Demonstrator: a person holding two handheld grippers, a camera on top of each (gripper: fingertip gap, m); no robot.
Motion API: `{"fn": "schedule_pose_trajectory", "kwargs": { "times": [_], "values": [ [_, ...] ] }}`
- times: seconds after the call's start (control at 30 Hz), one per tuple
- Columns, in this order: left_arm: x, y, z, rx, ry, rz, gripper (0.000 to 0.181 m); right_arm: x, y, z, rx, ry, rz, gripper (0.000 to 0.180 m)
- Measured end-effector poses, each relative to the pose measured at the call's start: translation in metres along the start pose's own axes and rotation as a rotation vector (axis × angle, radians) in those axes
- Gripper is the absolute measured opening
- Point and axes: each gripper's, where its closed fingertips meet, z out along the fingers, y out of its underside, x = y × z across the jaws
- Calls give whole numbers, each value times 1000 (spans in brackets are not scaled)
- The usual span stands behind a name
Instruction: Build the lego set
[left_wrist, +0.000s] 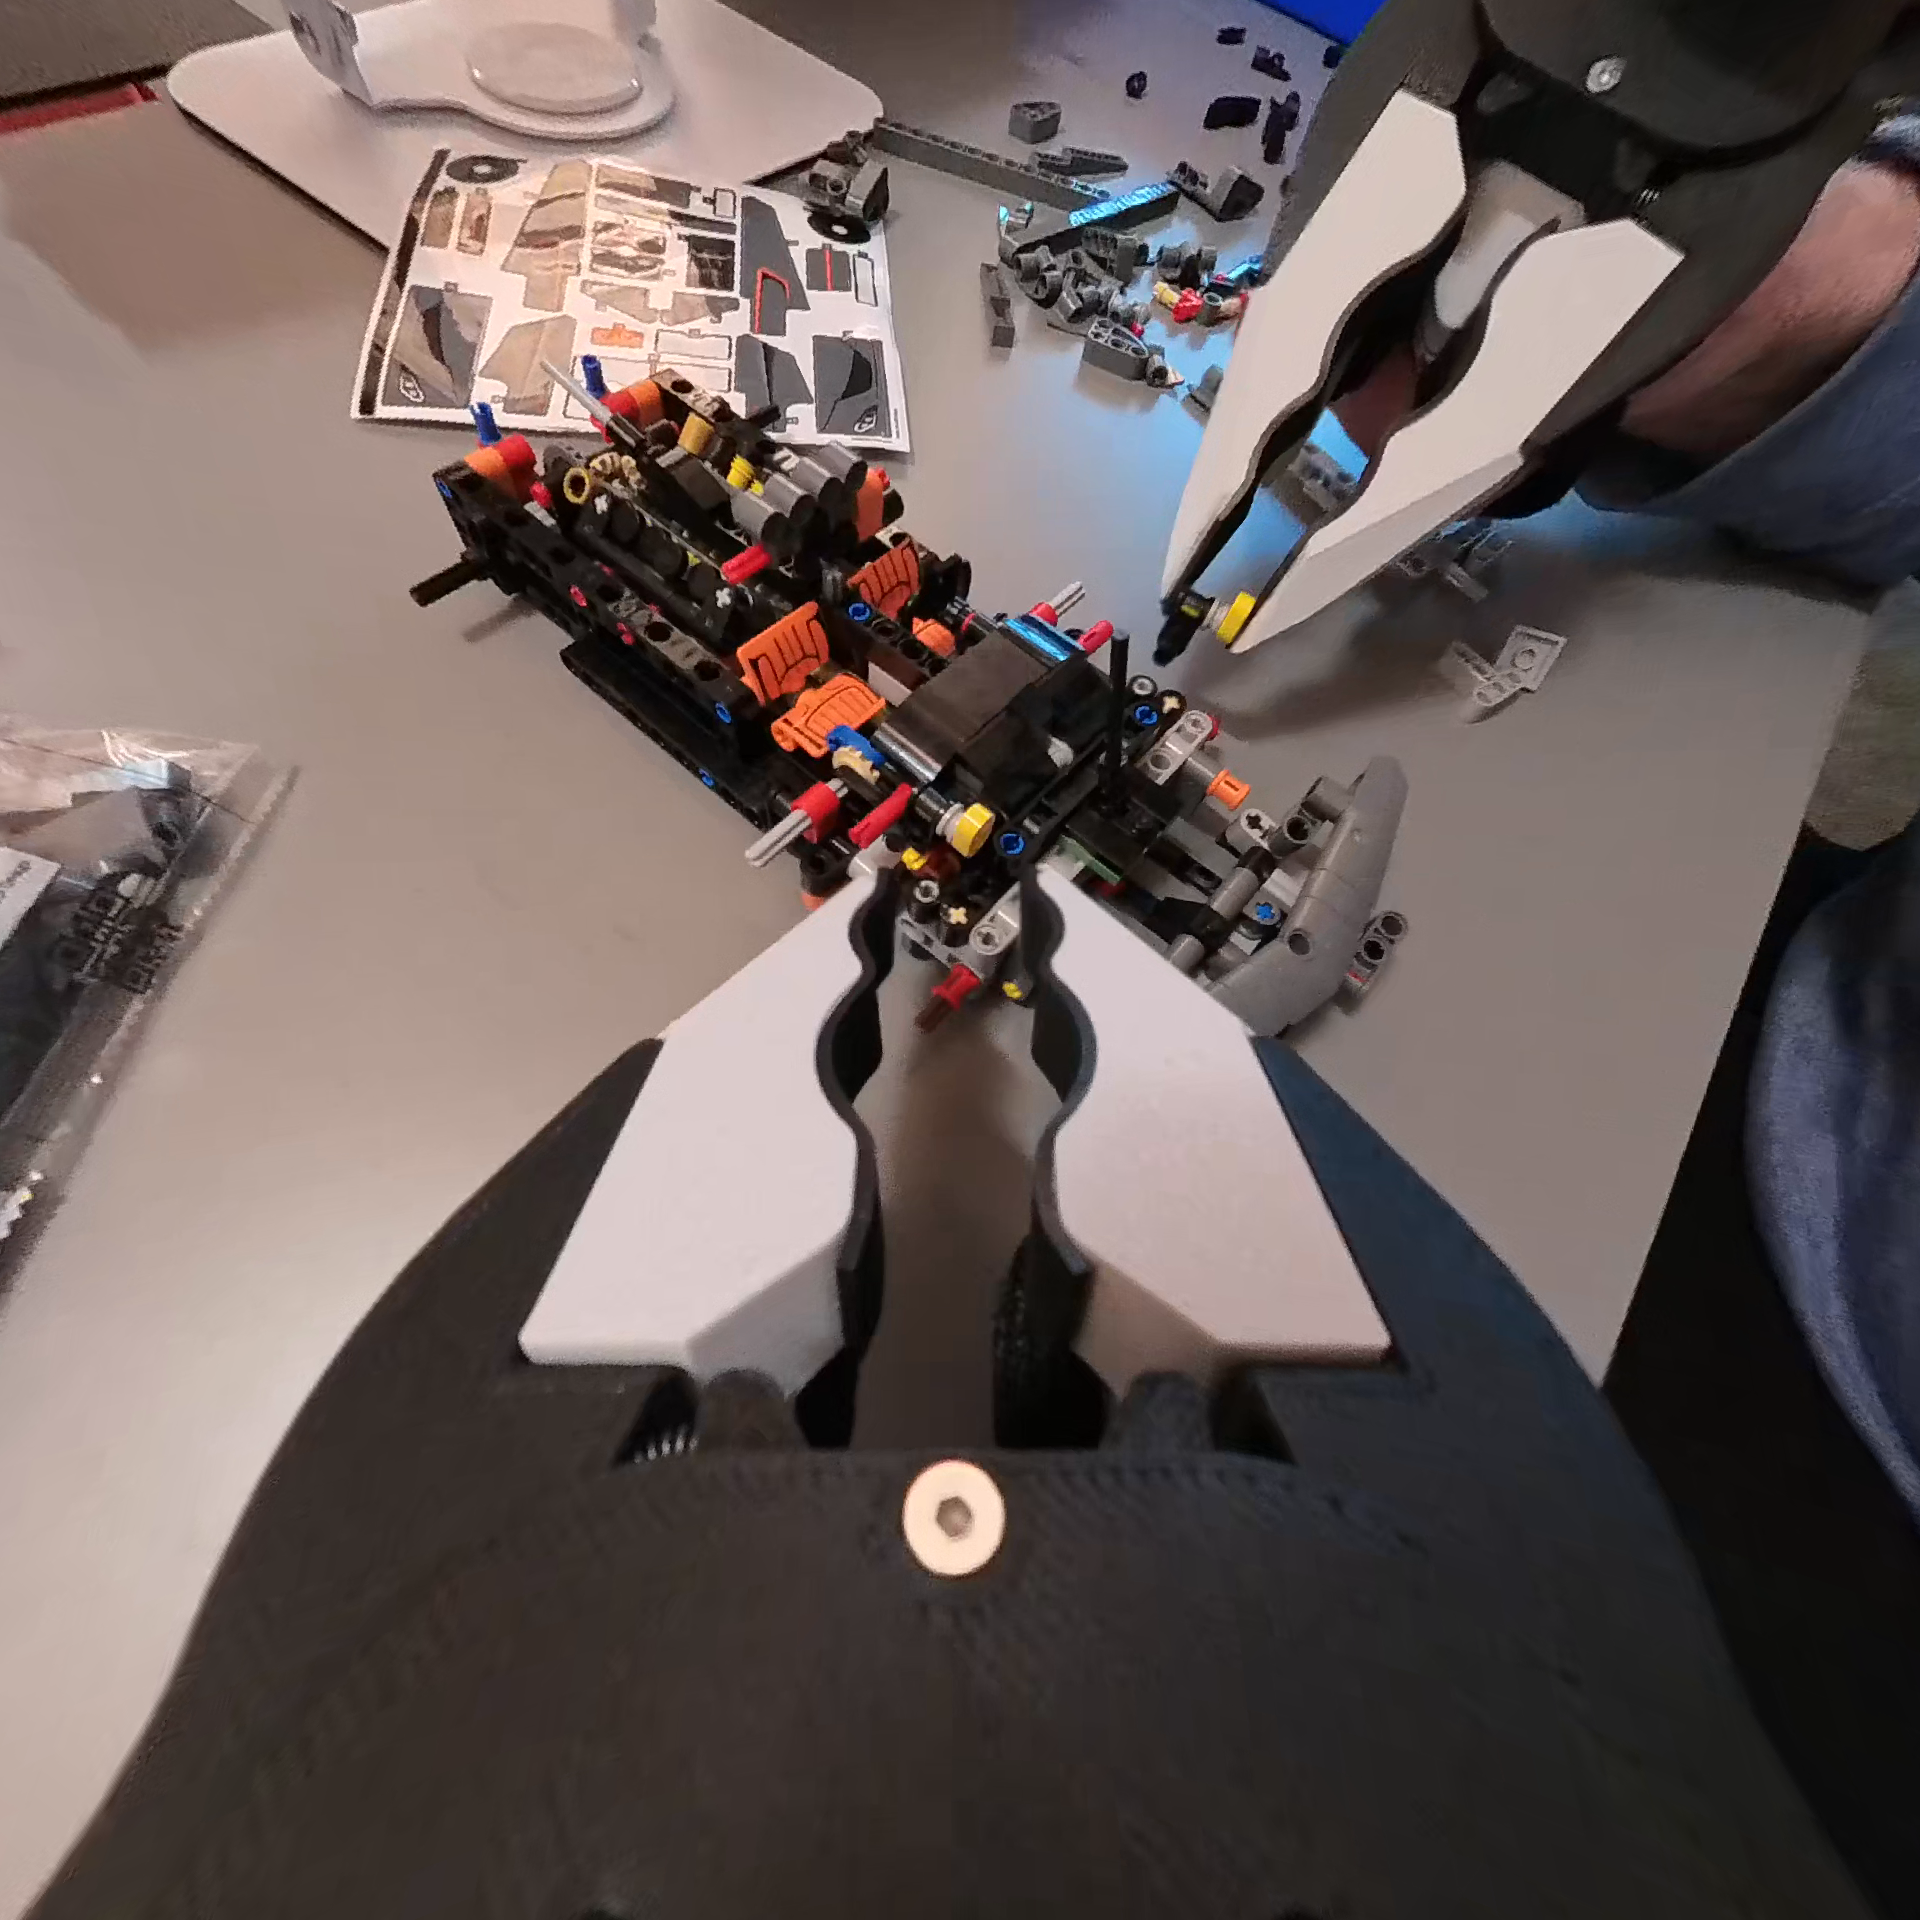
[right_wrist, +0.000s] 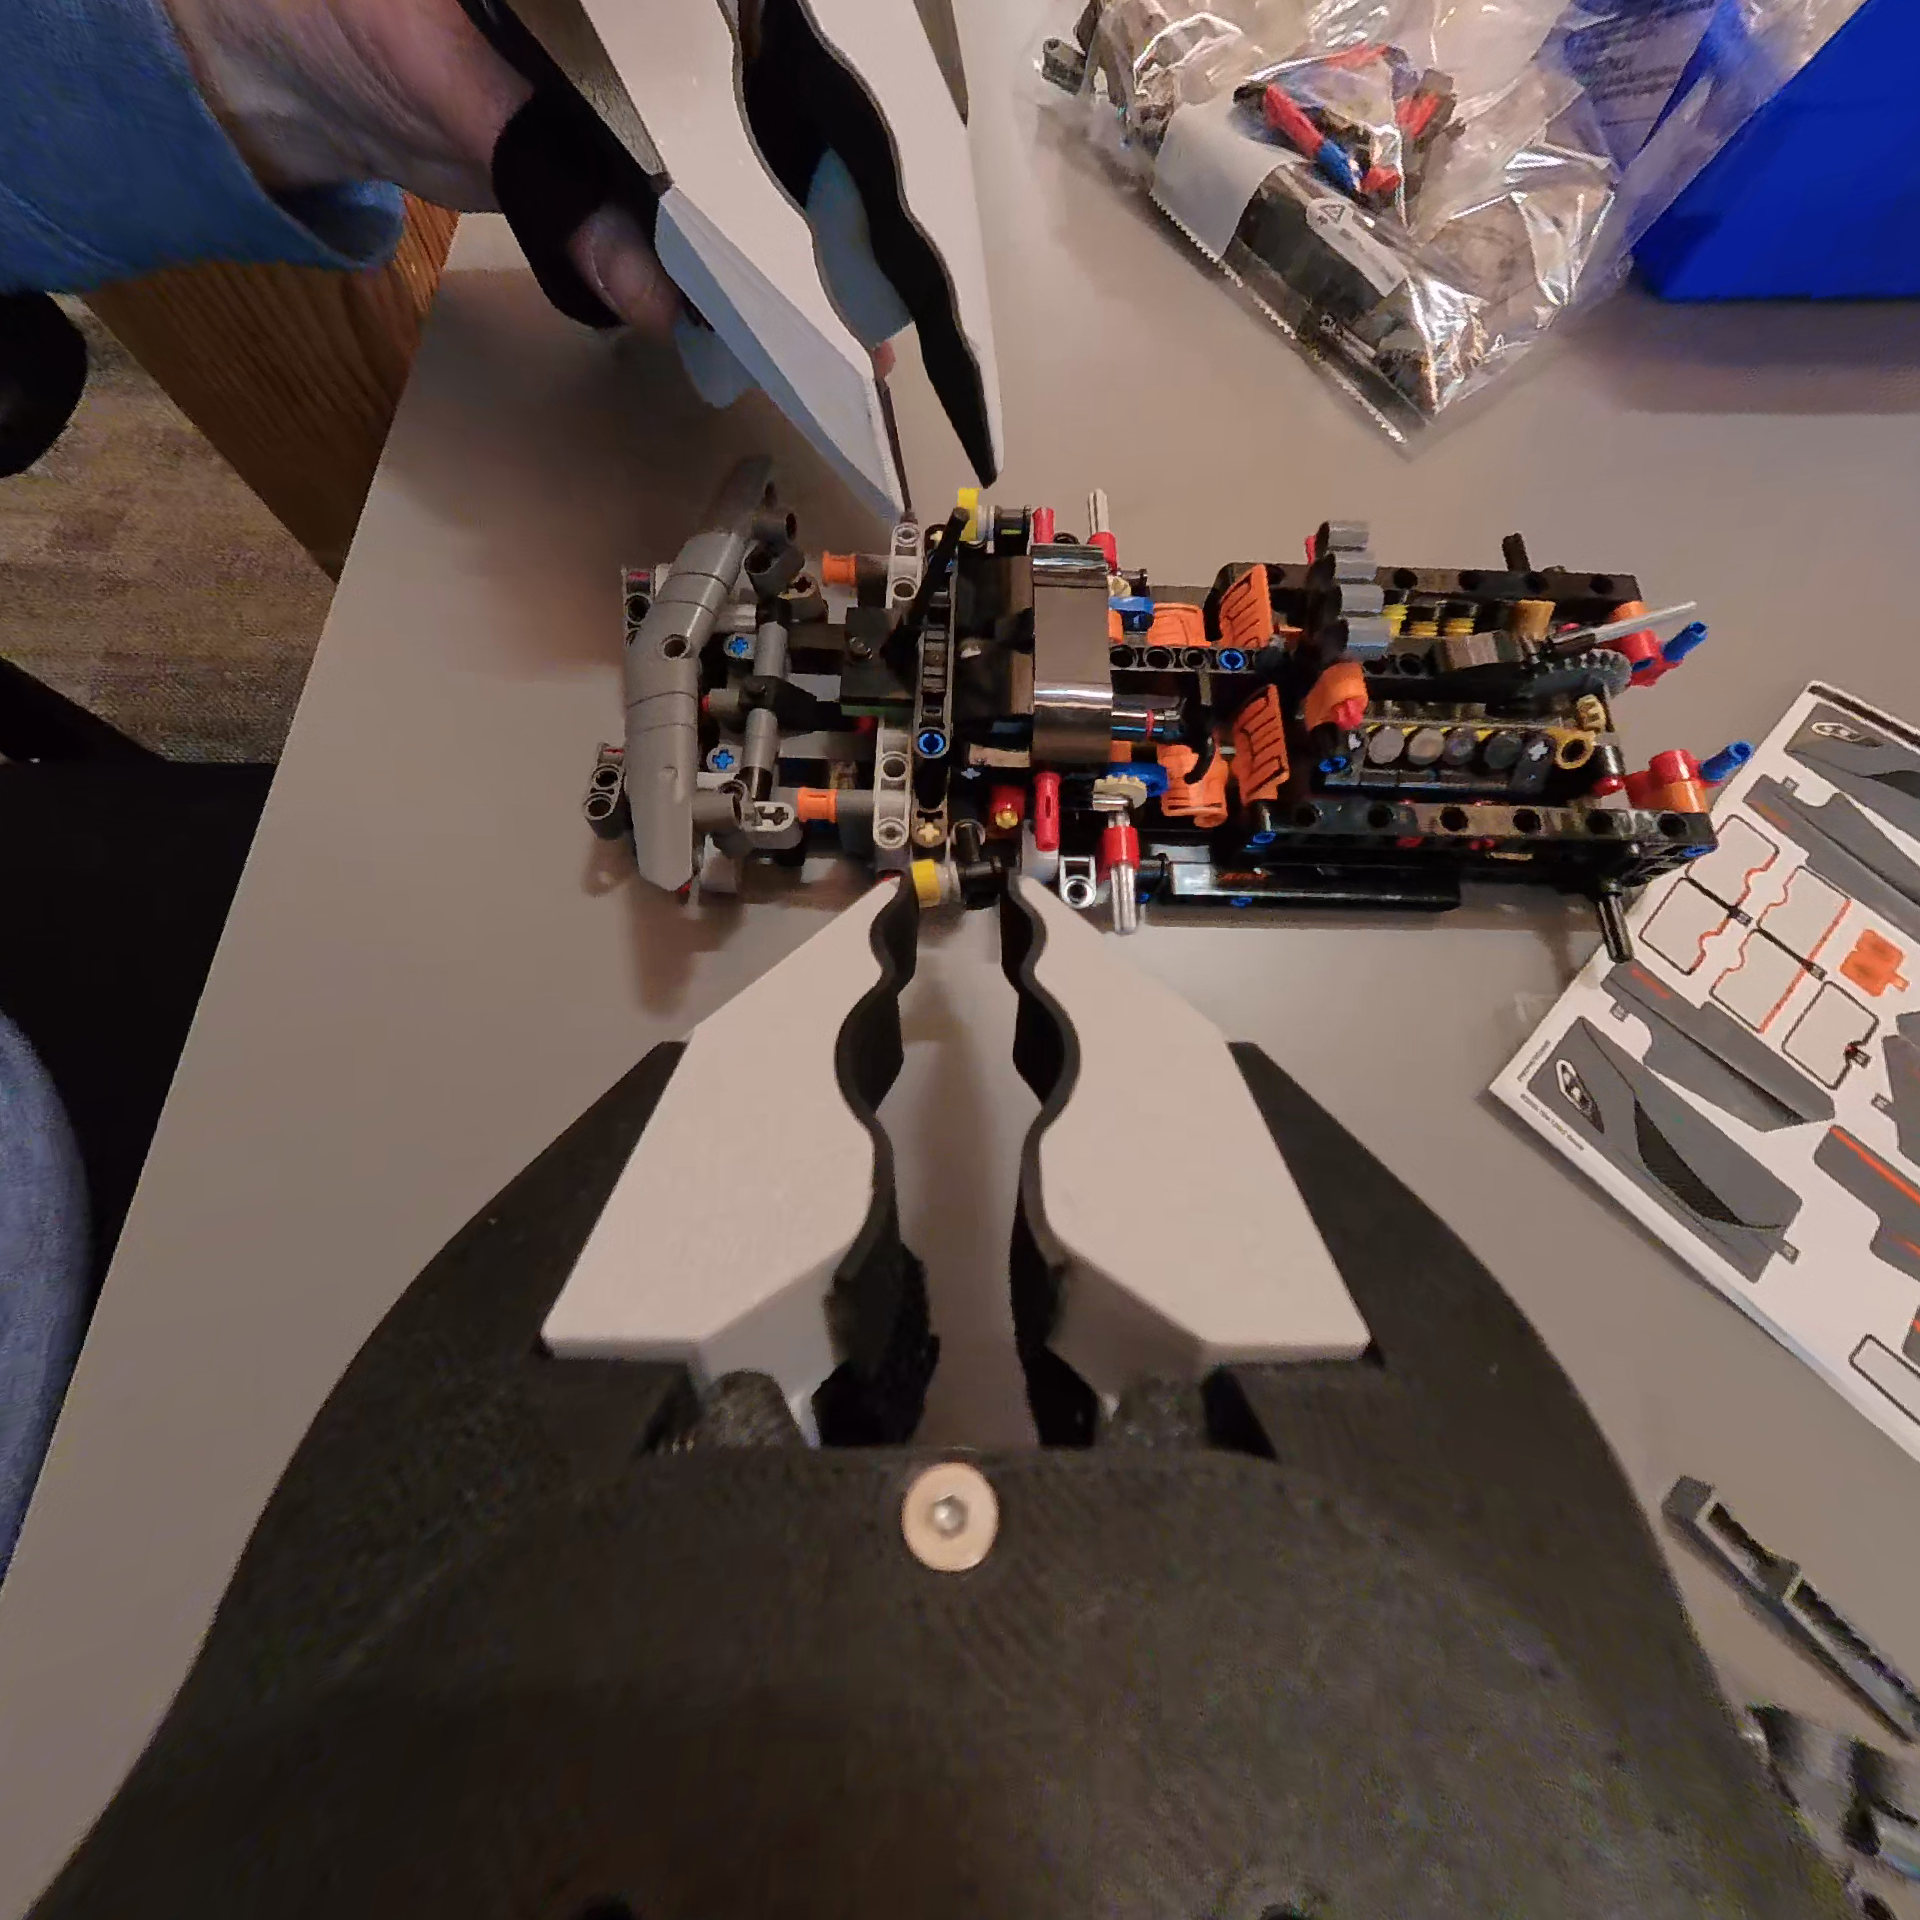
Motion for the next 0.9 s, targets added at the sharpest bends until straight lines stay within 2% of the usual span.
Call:
{"fn": "schedule_pose_trajectory", "kwargs": {
  "times": [0.9],
  "values": [
    [3, -2, 14, -9, 63, 33, 22, 11, -5, 13, -43, 98, 16, 12]
  ]
}}
